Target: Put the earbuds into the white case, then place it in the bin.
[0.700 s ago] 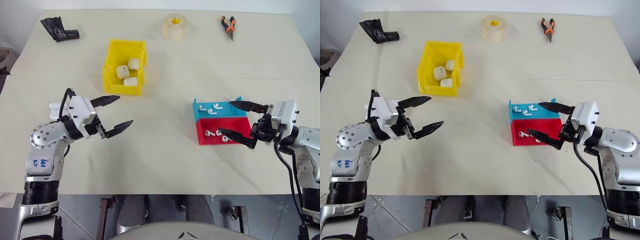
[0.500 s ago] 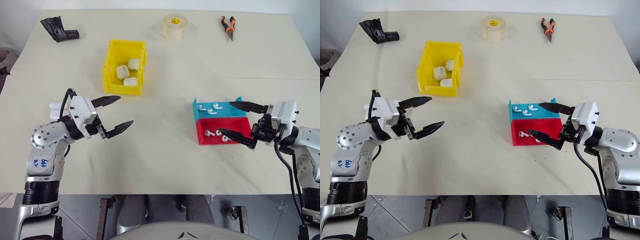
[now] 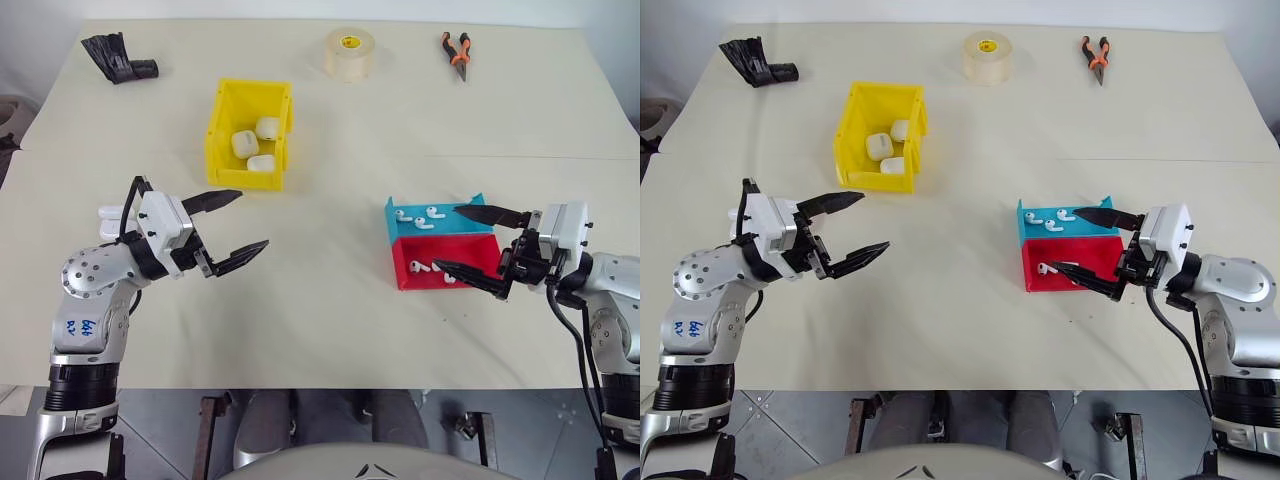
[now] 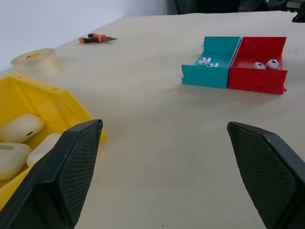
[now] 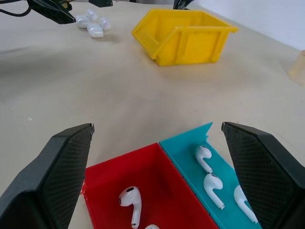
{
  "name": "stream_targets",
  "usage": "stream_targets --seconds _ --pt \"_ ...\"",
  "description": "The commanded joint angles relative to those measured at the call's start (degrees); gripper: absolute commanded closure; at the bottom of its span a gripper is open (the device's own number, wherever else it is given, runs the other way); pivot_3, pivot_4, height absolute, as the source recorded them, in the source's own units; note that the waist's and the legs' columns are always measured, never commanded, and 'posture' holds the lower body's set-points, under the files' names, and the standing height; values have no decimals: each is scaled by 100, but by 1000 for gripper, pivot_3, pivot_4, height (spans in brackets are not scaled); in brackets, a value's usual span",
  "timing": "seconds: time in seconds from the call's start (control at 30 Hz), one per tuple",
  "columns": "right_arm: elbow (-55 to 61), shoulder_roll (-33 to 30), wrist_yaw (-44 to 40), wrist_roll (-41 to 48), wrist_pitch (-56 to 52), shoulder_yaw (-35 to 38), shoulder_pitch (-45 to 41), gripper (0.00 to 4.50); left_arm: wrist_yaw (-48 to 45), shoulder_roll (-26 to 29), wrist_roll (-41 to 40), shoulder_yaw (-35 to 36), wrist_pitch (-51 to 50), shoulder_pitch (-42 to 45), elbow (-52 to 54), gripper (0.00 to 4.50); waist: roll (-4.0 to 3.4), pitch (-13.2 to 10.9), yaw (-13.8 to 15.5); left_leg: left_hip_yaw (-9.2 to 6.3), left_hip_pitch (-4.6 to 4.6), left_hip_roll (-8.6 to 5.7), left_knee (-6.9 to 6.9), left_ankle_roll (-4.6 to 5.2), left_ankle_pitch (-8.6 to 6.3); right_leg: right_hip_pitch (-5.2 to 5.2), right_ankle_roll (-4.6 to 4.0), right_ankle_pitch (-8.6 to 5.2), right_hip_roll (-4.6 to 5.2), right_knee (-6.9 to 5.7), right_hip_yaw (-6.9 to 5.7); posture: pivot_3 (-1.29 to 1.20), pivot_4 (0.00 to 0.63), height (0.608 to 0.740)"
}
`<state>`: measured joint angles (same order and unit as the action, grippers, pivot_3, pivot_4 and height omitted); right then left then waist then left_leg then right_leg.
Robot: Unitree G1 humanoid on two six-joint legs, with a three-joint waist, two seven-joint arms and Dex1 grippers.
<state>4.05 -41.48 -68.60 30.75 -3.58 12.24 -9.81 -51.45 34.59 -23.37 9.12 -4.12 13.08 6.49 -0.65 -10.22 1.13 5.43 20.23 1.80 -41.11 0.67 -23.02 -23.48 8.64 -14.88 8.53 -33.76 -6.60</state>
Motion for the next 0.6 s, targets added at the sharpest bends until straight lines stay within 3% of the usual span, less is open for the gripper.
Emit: stream_targets --seconds 0.03,0.37,0.6 --pt "80 153 -62 101 138 -57 -145 0 582 -42 29 398 -119 -260 487 49 0 0 -4 0 0 0 0 0 0 0 0 0 0 0 0 0 150 740" --pt "398 1191 102 396 440 -429 -898 0 3047 -482 195 1584 -2134 -2039 2551 49 1 0 -129 -7 -1 4 4 0 0 -1 0 0 1 -1 1 0 150 740" --pt "107 1259 -192 291 515 -621 -1118 0 4100 -786 30 2061 -3864 -2526 3374 49 4 2 -97 -13 0 2 2 -1 -1 1 -3 -2 3 -3 1 0 150 740"
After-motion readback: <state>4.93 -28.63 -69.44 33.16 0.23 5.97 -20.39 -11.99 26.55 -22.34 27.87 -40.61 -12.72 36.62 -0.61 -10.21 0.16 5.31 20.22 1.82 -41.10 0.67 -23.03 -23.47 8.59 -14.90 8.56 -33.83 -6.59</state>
